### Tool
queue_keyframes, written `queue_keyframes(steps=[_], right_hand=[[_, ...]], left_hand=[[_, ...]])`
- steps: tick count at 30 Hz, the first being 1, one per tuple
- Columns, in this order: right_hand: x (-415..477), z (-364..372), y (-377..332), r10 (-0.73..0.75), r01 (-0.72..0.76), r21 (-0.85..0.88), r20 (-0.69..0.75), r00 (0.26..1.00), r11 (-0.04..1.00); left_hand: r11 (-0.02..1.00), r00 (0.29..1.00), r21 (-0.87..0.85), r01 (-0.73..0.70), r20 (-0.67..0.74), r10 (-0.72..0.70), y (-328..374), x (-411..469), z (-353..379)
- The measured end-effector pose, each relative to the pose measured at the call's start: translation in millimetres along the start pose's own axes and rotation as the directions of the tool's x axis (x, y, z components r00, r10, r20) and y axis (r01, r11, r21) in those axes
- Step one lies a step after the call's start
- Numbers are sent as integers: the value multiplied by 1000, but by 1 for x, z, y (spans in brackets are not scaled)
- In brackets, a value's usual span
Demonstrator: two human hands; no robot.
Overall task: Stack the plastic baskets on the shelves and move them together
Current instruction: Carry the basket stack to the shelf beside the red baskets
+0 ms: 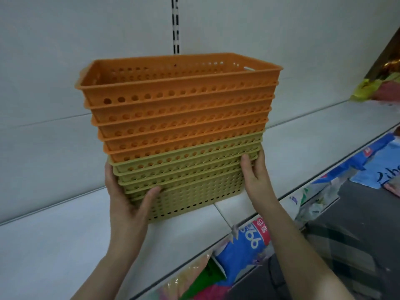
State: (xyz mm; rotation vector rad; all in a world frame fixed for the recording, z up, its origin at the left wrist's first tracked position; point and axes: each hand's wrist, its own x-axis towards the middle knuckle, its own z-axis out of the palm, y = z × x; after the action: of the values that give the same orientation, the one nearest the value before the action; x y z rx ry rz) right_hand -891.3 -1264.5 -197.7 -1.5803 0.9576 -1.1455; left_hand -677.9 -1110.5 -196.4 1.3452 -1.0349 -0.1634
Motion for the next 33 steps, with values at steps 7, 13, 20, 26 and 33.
queue_keyframes(steps=[7,13,20,26,33], right_hand=[[-23,-10,-35,-18,18,14,-1,1000,1000],[-44,-32,-103,-31,31,-14,38,999,999],[-72,-47,-196,-128,132,-49,85,988,990],[-97,-35,-256,-211,217,-36,129,969,975],[-134,6,-310,-288,287,35,196,937,957]], left_hand=[[988,989,41,148,10,-148,38,-5,-16],[970,971,48,238,27,-239,119,-4,-39],[969,969,22,245,-18,-245,215,-8,-76],[979,977,23,201,-79,-198,267,-25,-121],[987,974,74,145,-185,-129,309,-47,-190]])
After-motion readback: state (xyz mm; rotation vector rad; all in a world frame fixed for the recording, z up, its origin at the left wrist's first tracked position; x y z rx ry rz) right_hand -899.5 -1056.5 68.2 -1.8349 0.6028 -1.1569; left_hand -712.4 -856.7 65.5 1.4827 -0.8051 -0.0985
